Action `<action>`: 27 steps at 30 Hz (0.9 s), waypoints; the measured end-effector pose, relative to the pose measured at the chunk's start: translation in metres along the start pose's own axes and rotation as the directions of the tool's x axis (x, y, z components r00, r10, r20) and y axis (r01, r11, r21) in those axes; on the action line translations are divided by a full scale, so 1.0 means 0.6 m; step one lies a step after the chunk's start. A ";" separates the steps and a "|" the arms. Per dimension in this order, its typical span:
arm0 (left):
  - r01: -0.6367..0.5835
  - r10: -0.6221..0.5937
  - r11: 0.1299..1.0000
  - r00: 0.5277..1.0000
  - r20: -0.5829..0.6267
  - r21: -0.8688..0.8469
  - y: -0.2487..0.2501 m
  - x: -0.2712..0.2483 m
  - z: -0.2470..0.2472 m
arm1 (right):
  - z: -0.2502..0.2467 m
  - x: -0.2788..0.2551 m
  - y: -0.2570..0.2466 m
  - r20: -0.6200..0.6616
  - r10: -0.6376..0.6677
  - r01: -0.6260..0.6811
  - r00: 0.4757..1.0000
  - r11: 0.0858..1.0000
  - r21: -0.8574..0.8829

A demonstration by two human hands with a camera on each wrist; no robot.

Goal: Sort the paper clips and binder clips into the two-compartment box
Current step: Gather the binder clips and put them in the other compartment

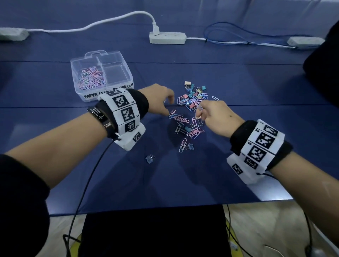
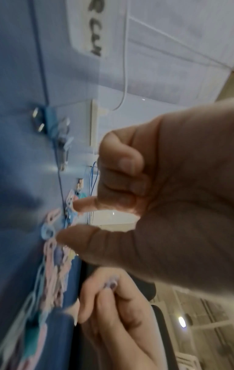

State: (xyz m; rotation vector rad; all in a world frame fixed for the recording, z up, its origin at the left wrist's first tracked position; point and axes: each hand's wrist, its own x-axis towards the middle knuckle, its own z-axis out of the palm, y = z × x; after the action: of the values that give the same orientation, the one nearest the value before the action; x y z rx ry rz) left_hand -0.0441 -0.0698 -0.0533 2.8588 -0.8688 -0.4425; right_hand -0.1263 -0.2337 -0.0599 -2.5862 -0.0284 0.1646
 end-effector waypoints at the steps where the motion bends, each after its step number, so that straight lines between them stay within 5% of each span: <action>1: -0.020 0.021 1.000 0.999 0.034 -0.017 0.006 -0.001 0.004 | 0.001 0.000 0.000 0.013 0.014 -0.014 1.000 1.000 0.004; 7: -0.031 0.035 0.999 0.990 0.138 -0.030 0.026 0.017 0.026 | 0.002 0.000 0.000 -0.058 0.104 -0.113 0.993 0.978 -0.174; 15: -0.083 0.079 0.996 0.984 0.158 0.013 0.048 0.025 0.035 | 0.002 0.000 0.003 0.031 0.200 -0.183 0.979 0.941 -0.285; 19: -0.149 0.149 0.989 0.983 0.106 -0.006 0.057 0.019 0.032 | 0.003 0.002 0.008 0.050 0.172 -0.147 0.984 0.933 -0.328; 23: -0.194 0.193 0.981 0.980 0.049 0.015 0.058 0.011 0.034 | 0.001 0.006 0.007 -0.084 0.087 -0.109 0.993 0.942 -0.316; 27: -0.167 0.164 0.985 0.982 0.091 0.036 0.051 -0.002 0.035 | 0.005 0.006 0.005 0.055 -0.004 0.019 0.998 0.961 -0.276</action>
State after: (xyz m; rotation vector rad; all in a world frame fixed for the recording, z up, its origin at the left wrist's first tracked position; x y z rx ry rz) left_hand -0.0677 -0.0954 -0.0671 2.7936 -1.1345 -0.5380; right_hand -0.1232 -0.2342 -0.0642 -2.8596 -0.0930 0.2416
